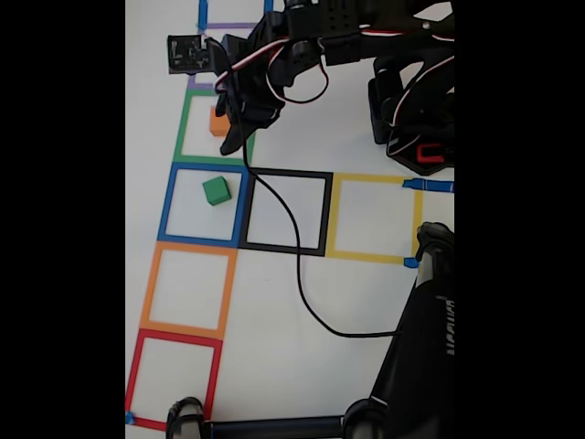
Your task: Tower of hanoi
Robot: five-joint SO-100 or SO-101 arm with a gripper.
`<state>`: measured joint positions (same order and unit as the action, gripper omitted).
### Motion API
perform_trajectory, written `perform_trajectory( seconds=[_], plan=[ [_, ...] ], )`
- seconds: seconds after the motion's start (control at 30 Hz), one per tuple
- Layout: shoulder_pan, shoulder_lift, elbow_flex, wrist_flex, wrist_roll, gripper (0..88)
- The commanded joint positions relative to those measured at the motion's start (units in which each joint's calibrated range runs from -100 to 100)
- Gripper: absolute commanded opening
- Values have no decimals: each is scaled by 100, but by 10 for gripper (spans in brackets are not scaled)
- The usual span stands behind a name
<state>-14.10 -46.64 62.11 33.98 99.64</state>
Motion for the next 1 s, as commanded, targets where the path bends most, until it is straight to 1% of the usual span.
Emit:
perform_trajectory(
  seconds=[0.0, 0.07, 0.2, 0.43, 0.5, 0.73, 0.97],
  plan=[
    [-153, -47, 907, -1997, 36, 405],
    [-229, 50, 1253, -2572, 36, 424],
    [-383, 429, 1807, -3827, 36, 430],
    [-392, 1737, 2471, -6110, 36, 423],
    [-354, 2149, 2571, -6588, 36, 422],
    [-229, 3554, 2526, -7884, 36, 423],
    [-306, 4685, 2362, -8847, 36, 420]
  ],
)
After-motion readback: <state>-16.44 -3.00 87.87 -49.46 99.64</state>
